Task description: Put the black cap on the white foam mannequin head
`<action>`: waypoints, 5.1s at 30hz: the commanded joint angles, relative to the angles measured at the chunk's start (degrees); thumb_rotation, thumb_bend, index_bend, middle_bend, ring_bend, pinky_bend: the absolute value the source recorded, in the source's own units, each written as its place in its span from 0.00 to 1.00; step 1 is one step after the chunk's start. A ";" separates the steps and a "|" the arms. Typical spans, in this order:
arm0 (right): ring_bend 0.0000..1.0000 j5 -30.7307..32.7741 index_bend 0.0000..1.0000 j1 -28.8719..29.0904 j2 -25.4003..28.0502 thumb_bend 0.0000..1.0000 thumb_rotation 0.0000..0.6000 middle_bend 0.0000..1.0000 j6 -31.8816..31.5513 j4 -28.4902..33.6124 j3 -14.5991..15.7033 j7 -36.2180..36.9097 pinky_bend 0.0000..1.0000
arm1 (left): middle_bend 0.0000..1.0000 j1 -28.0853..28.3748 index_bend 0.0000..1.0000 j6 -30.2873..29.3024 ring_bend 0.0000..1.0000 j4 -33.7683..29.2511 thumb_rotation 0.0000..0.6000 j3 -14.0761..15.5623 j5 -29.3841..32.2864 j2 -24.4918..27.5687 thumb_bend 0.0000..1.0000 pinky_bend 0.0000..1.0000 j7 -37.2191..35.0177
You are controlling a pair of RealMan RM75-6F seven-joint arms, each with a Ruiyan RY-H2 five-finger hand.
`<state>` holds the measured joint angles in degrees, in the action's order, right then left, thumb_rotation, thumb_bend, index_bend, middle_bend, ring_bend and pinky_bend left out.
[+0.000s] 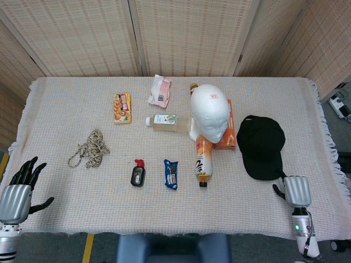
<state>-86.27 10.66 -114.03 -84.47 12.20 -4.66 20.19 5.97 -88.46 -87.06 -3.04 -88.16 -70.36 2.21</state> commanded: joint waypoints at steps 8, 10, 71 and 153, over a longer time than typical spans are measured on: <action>1.00 0.16 0.42 0.93 -1.20 0.19 1.00 1.00 1.45 -1.63 0.18 -0.73 1.00 | 0.04 -0.11 0.17 -0.08 0.07 -0.23 1.00 -0.01 0.05 0.27 0.11 0.23 -0.01; 1.00 0.20 0.42 1.26 -1.38 0.19 1.00 1.00 1.76 -1.91 0.17 -0.93 1.00 | 0.05 -0.11 0.17 -0.05 0.07 -0.31 1.00 0.01 0.02 0.30 0.11 0.23 0.06; 1.00 6.57 0.65 9.98 -2.55 0.54 1.00 1.00 2.10 -1.43 -6.41 3.81 1.00 | 0.06 -0.72 0.20 -1.12 0.10 -0.51 1.00 -0.97 1.07 0.45 0.10 0.24 -0.67; 1.00 -7.79 0.00 21.75 18.97 0.02 1.00 1.00 -13.85 34.75 1.69 -26.70 1.00 | 0.06 -0.70 0.20 -1.12 0.10 -1.25 1.00 -0.54 -0.17 0.98 0.11 0.25 -2.39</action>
<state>-93.59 34.02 -97.08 -99.32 43.74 -4.35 -6.08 5.27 -89.58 -88.31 -3.59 -88.33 -69.37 -0.18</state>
